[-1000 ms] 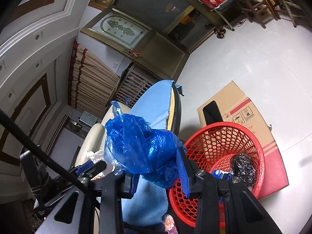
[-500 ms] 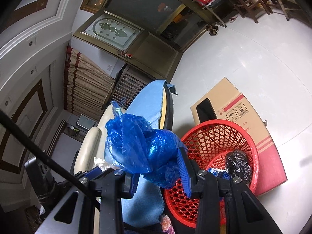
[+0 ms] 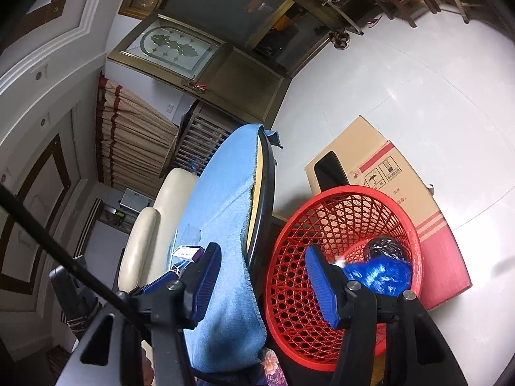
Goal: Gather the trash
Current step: 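Carry the blue bag and tissue over the red basket and open both grippers, then move both tools back over the table toward the remaining items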
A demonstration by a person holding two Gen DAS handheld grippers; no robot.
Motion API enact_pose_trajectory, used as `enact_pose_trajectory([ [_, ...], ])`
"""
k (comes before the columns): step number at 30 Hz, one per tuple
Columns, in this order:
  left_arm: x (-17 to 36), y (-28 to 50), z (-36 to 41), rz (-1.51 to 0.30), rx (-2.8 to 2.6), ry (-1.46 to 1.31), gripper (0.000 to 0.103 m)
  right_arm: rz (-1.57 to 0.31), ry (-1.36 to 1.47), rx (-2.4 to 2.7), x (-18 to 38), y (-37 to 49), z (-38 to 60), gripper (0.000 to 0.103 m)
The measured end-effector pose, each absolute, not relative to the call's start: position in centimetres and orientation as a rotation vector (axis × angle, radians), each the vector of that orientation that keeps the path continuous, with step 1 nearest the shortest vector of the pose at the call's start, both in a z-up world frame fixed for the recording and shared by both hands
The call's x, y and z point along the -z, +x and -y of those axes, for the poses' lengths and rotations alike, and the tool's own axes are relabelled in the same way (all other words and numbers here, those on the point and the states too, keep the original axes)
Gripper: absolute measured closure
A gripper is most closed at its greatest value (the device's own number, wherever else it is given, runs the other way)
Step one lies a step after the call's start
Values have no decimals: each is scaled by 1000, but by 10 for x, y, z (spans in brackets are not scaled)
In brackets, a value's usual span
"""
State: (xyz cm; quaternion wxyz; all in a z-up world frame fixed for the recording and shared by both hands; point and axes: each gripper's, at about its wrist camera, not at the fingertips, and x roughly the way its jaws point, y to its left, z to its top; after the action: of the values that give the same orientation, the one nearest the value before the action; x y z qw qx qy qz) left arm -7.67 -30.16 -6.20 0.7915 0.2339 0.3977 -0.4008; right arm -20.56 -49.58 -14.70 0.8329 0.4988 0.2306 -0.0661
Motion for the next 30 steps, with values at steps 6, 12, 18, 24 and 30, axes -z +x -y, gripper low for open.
enact_pose_trajectory([
  [6, 65, -73, 281, -852, 832, 484, 50, -499, 1051, 130, 147, -200, 490, 44],
  [12, 74, -59, 232, -843, 705, 441, 41, -512, 1031, 115, 143, -193, 481, 44],
  [18, 70, -35, 184, -861, 589, 316, 41, -545, 1008, 85, 140, -176, 463, 44],
  [24, 73, -21, 139, -865, 526, 256, 41, -589, 945, 31, 128, -149, 437, 44],
  [30, 81, 9, 77, -878, 397, 179, 41, -661, 851, -37, 116, -103, 401, 44],
])
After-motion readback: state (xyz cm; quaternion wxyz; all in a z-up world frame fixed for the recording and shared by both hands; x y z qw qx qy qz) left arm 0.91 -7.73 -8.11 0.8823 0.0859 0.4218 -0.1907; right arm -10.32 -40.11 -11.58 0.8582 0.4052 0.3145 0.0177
